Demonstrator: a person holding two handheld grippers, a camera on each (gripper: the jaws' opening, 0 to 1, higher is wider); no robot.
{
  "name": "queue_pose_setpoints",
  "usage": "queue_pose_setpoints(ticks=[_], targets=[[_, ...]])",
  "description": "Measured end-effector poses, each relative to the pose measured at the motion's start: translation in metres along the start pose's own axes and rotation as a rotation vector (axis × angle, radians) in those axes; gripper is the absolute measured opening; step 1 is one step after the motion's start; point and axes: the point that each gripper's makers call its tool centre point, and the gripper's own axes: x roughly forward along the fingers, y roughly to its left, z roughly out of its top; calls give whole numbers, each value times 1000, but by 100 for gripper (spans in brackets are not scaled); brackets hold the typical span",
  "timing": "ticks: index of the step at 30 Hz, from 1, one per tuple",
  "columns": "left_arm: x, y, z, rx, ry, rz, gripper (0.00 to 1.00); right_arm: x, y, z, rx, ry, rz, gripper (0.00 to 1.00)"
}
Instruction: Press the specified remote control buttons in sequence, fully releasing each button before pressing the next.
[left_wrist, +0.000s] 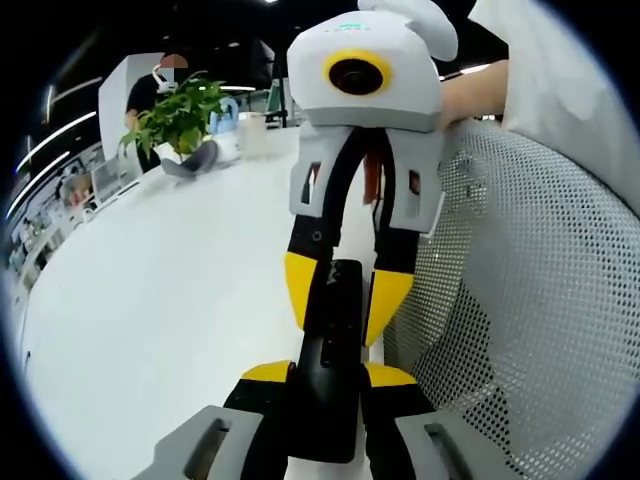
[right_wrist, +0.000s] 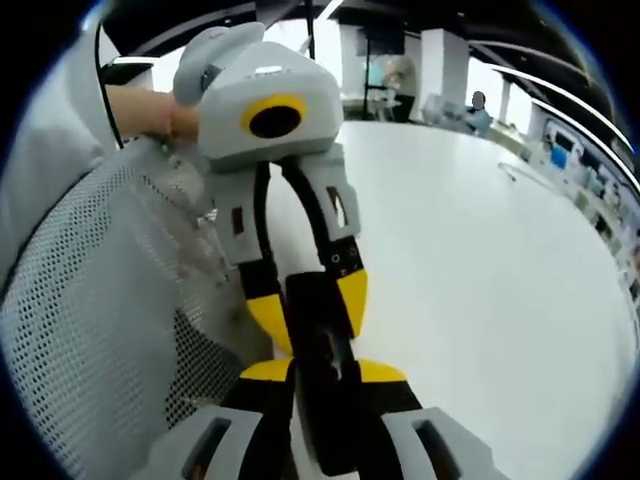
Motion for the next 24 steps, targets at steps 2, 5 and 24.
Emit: queue_pose_setpoints(ticks=[2, 5, 24], targets=[[0, 0, 0, 0, 1, 2, 25, 0, -1, 0, -9, 4, -6, 20], [0, 0, 0, 1, 1, 1, 25, 3, -2, -6, -20, 31, -15, 24], [0, 0, 0, -1, 1, 2, 25, 3, -4, -9, -37, 48, -16, 22]])
